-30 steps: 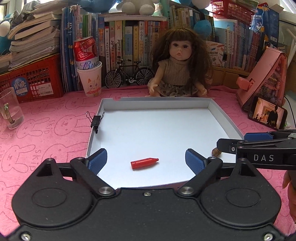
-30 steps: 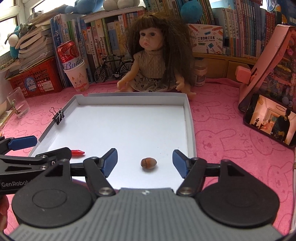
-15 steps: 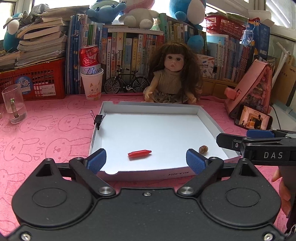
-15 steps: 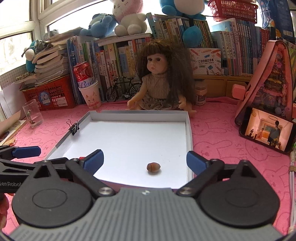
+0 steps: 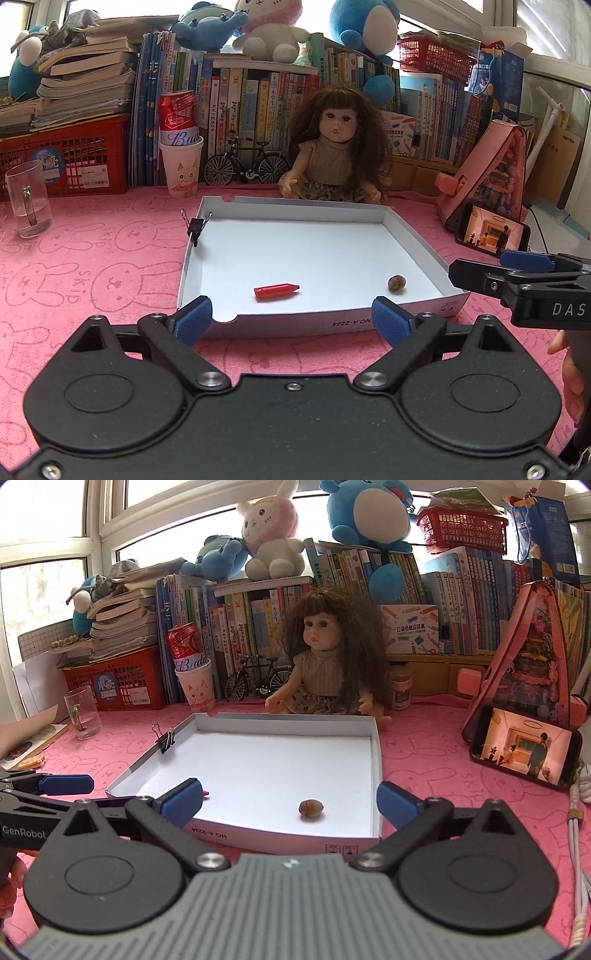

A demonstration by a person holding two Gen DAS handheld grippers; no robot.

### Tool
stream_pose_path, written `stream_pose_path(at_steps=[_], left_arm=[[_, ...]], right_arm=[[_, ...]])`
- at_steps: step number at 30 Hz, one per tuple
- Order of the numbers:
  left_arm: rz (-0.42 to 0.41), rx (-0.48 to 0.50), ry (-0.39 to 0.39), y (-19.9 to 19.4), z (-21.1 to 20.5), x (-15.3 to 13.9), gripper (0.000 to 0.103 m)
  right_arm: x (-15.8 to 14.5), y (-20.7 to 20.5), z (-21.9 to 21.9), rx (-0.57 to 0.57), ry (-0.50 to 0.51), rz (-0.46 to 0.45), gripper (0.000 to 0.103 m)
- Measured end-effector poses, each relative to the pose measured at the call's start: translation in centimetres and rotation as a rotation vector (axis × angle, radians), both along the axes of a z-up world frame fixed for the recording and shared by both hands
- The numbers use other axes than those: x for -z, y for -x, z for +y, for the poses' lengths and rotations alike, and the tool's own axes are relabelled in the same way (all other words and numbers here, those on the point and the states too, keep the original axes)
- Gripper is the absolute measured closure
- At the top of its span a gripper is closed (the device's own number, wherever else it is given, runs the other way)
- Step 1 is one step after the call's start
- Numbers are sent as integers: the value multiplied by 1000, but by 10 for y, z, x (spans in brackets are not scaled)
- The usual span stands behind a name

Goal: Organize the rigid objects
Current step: 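Withdraw both open tools from the box back toward the remaining items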

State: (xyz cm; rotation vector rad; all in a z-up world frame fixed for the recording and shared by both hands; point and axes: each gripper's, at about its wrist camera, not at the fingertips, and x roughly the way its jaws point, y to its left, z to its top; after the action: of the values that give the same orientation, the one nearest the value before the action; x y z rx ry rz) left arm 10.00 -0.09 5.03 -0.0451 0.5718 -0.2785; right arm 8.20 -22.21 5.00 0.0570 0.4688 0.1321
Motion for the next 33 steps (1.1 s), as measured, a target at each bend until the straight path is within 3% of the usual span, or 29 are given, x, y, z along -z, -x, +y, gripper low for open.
stream_pose_path(at_steps=[20,24,33], left_arm=[[-6,-15,11,32,20,24,10],[-4,-21,-16,40,20,28,11],[-7,11,-77,62,18,38,13]], right_arm=[[29,35,11,-36,60,-51,0],[39,42,17,-49,102,-49,0],[48,57,8,-47,58,-6,0]])
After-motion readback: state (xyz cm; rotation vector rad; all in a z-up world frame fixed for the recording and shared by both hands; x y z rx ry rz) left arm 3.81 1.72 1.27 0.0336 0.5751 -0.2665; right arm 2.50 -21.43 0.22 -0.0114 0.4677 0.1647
